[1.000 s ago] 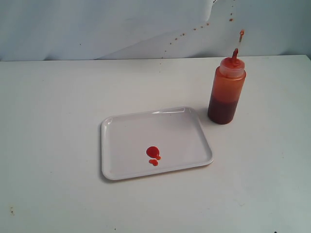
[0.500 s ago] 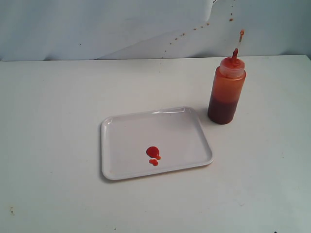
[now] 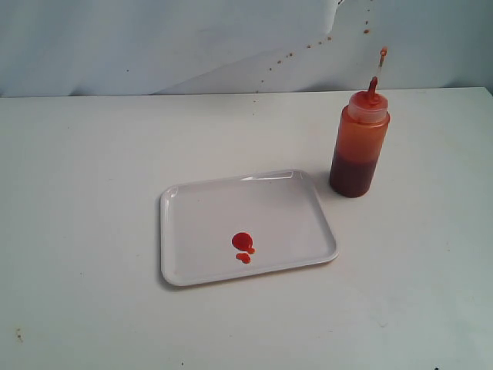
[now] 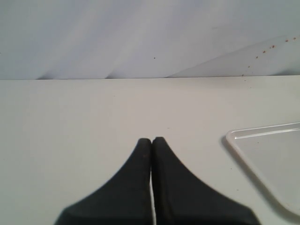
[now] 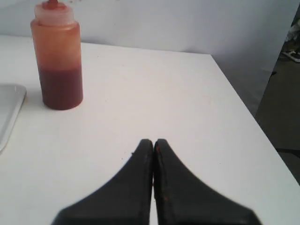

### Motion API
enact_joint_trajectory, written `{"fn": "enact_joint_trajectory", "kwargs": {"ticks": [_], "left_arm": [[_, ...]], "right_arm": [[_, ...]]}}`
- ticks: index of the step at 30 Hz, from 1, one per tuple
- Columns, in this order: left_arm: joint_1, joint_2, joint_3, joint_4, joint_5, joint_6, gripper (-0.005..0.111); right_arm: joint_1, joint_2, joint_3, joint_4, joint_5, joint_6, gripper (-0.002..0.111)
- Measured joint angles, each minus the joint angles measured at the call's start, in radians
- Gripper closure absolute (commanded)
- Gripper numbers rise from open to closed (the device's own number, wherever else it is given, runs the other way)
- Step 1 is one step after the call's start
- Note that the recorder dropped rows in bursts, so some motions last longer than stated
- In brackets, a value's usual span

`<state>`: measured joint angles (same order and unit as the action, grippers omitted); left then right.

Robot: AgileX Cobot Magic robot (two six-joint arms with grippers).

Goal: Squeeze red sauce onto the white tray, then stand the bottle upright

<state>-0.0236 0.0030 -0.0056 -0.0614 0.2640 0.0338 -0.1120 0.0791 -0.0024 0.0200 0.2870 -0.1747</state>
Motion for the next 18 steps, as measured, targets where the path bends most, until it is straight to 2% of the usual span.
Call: {"fn": "enact_joint_trajectory", "kwargs": {"ticks": [11, 18], "left_arm": [[0.0, 0.0, 0.0, 0.0, 0.0, 0.0, 0.107], [0.0, 0.0, 0.0, 0.0, 0.0, 0.0, 0.107]], "right_arm": [[0.03, -0.073, 0.0, 0.008, 0.052, 0.061, 0.108], [0.03, -0.073, 0.0, 0.084, 0.057, 0.069, 0.108]]}}
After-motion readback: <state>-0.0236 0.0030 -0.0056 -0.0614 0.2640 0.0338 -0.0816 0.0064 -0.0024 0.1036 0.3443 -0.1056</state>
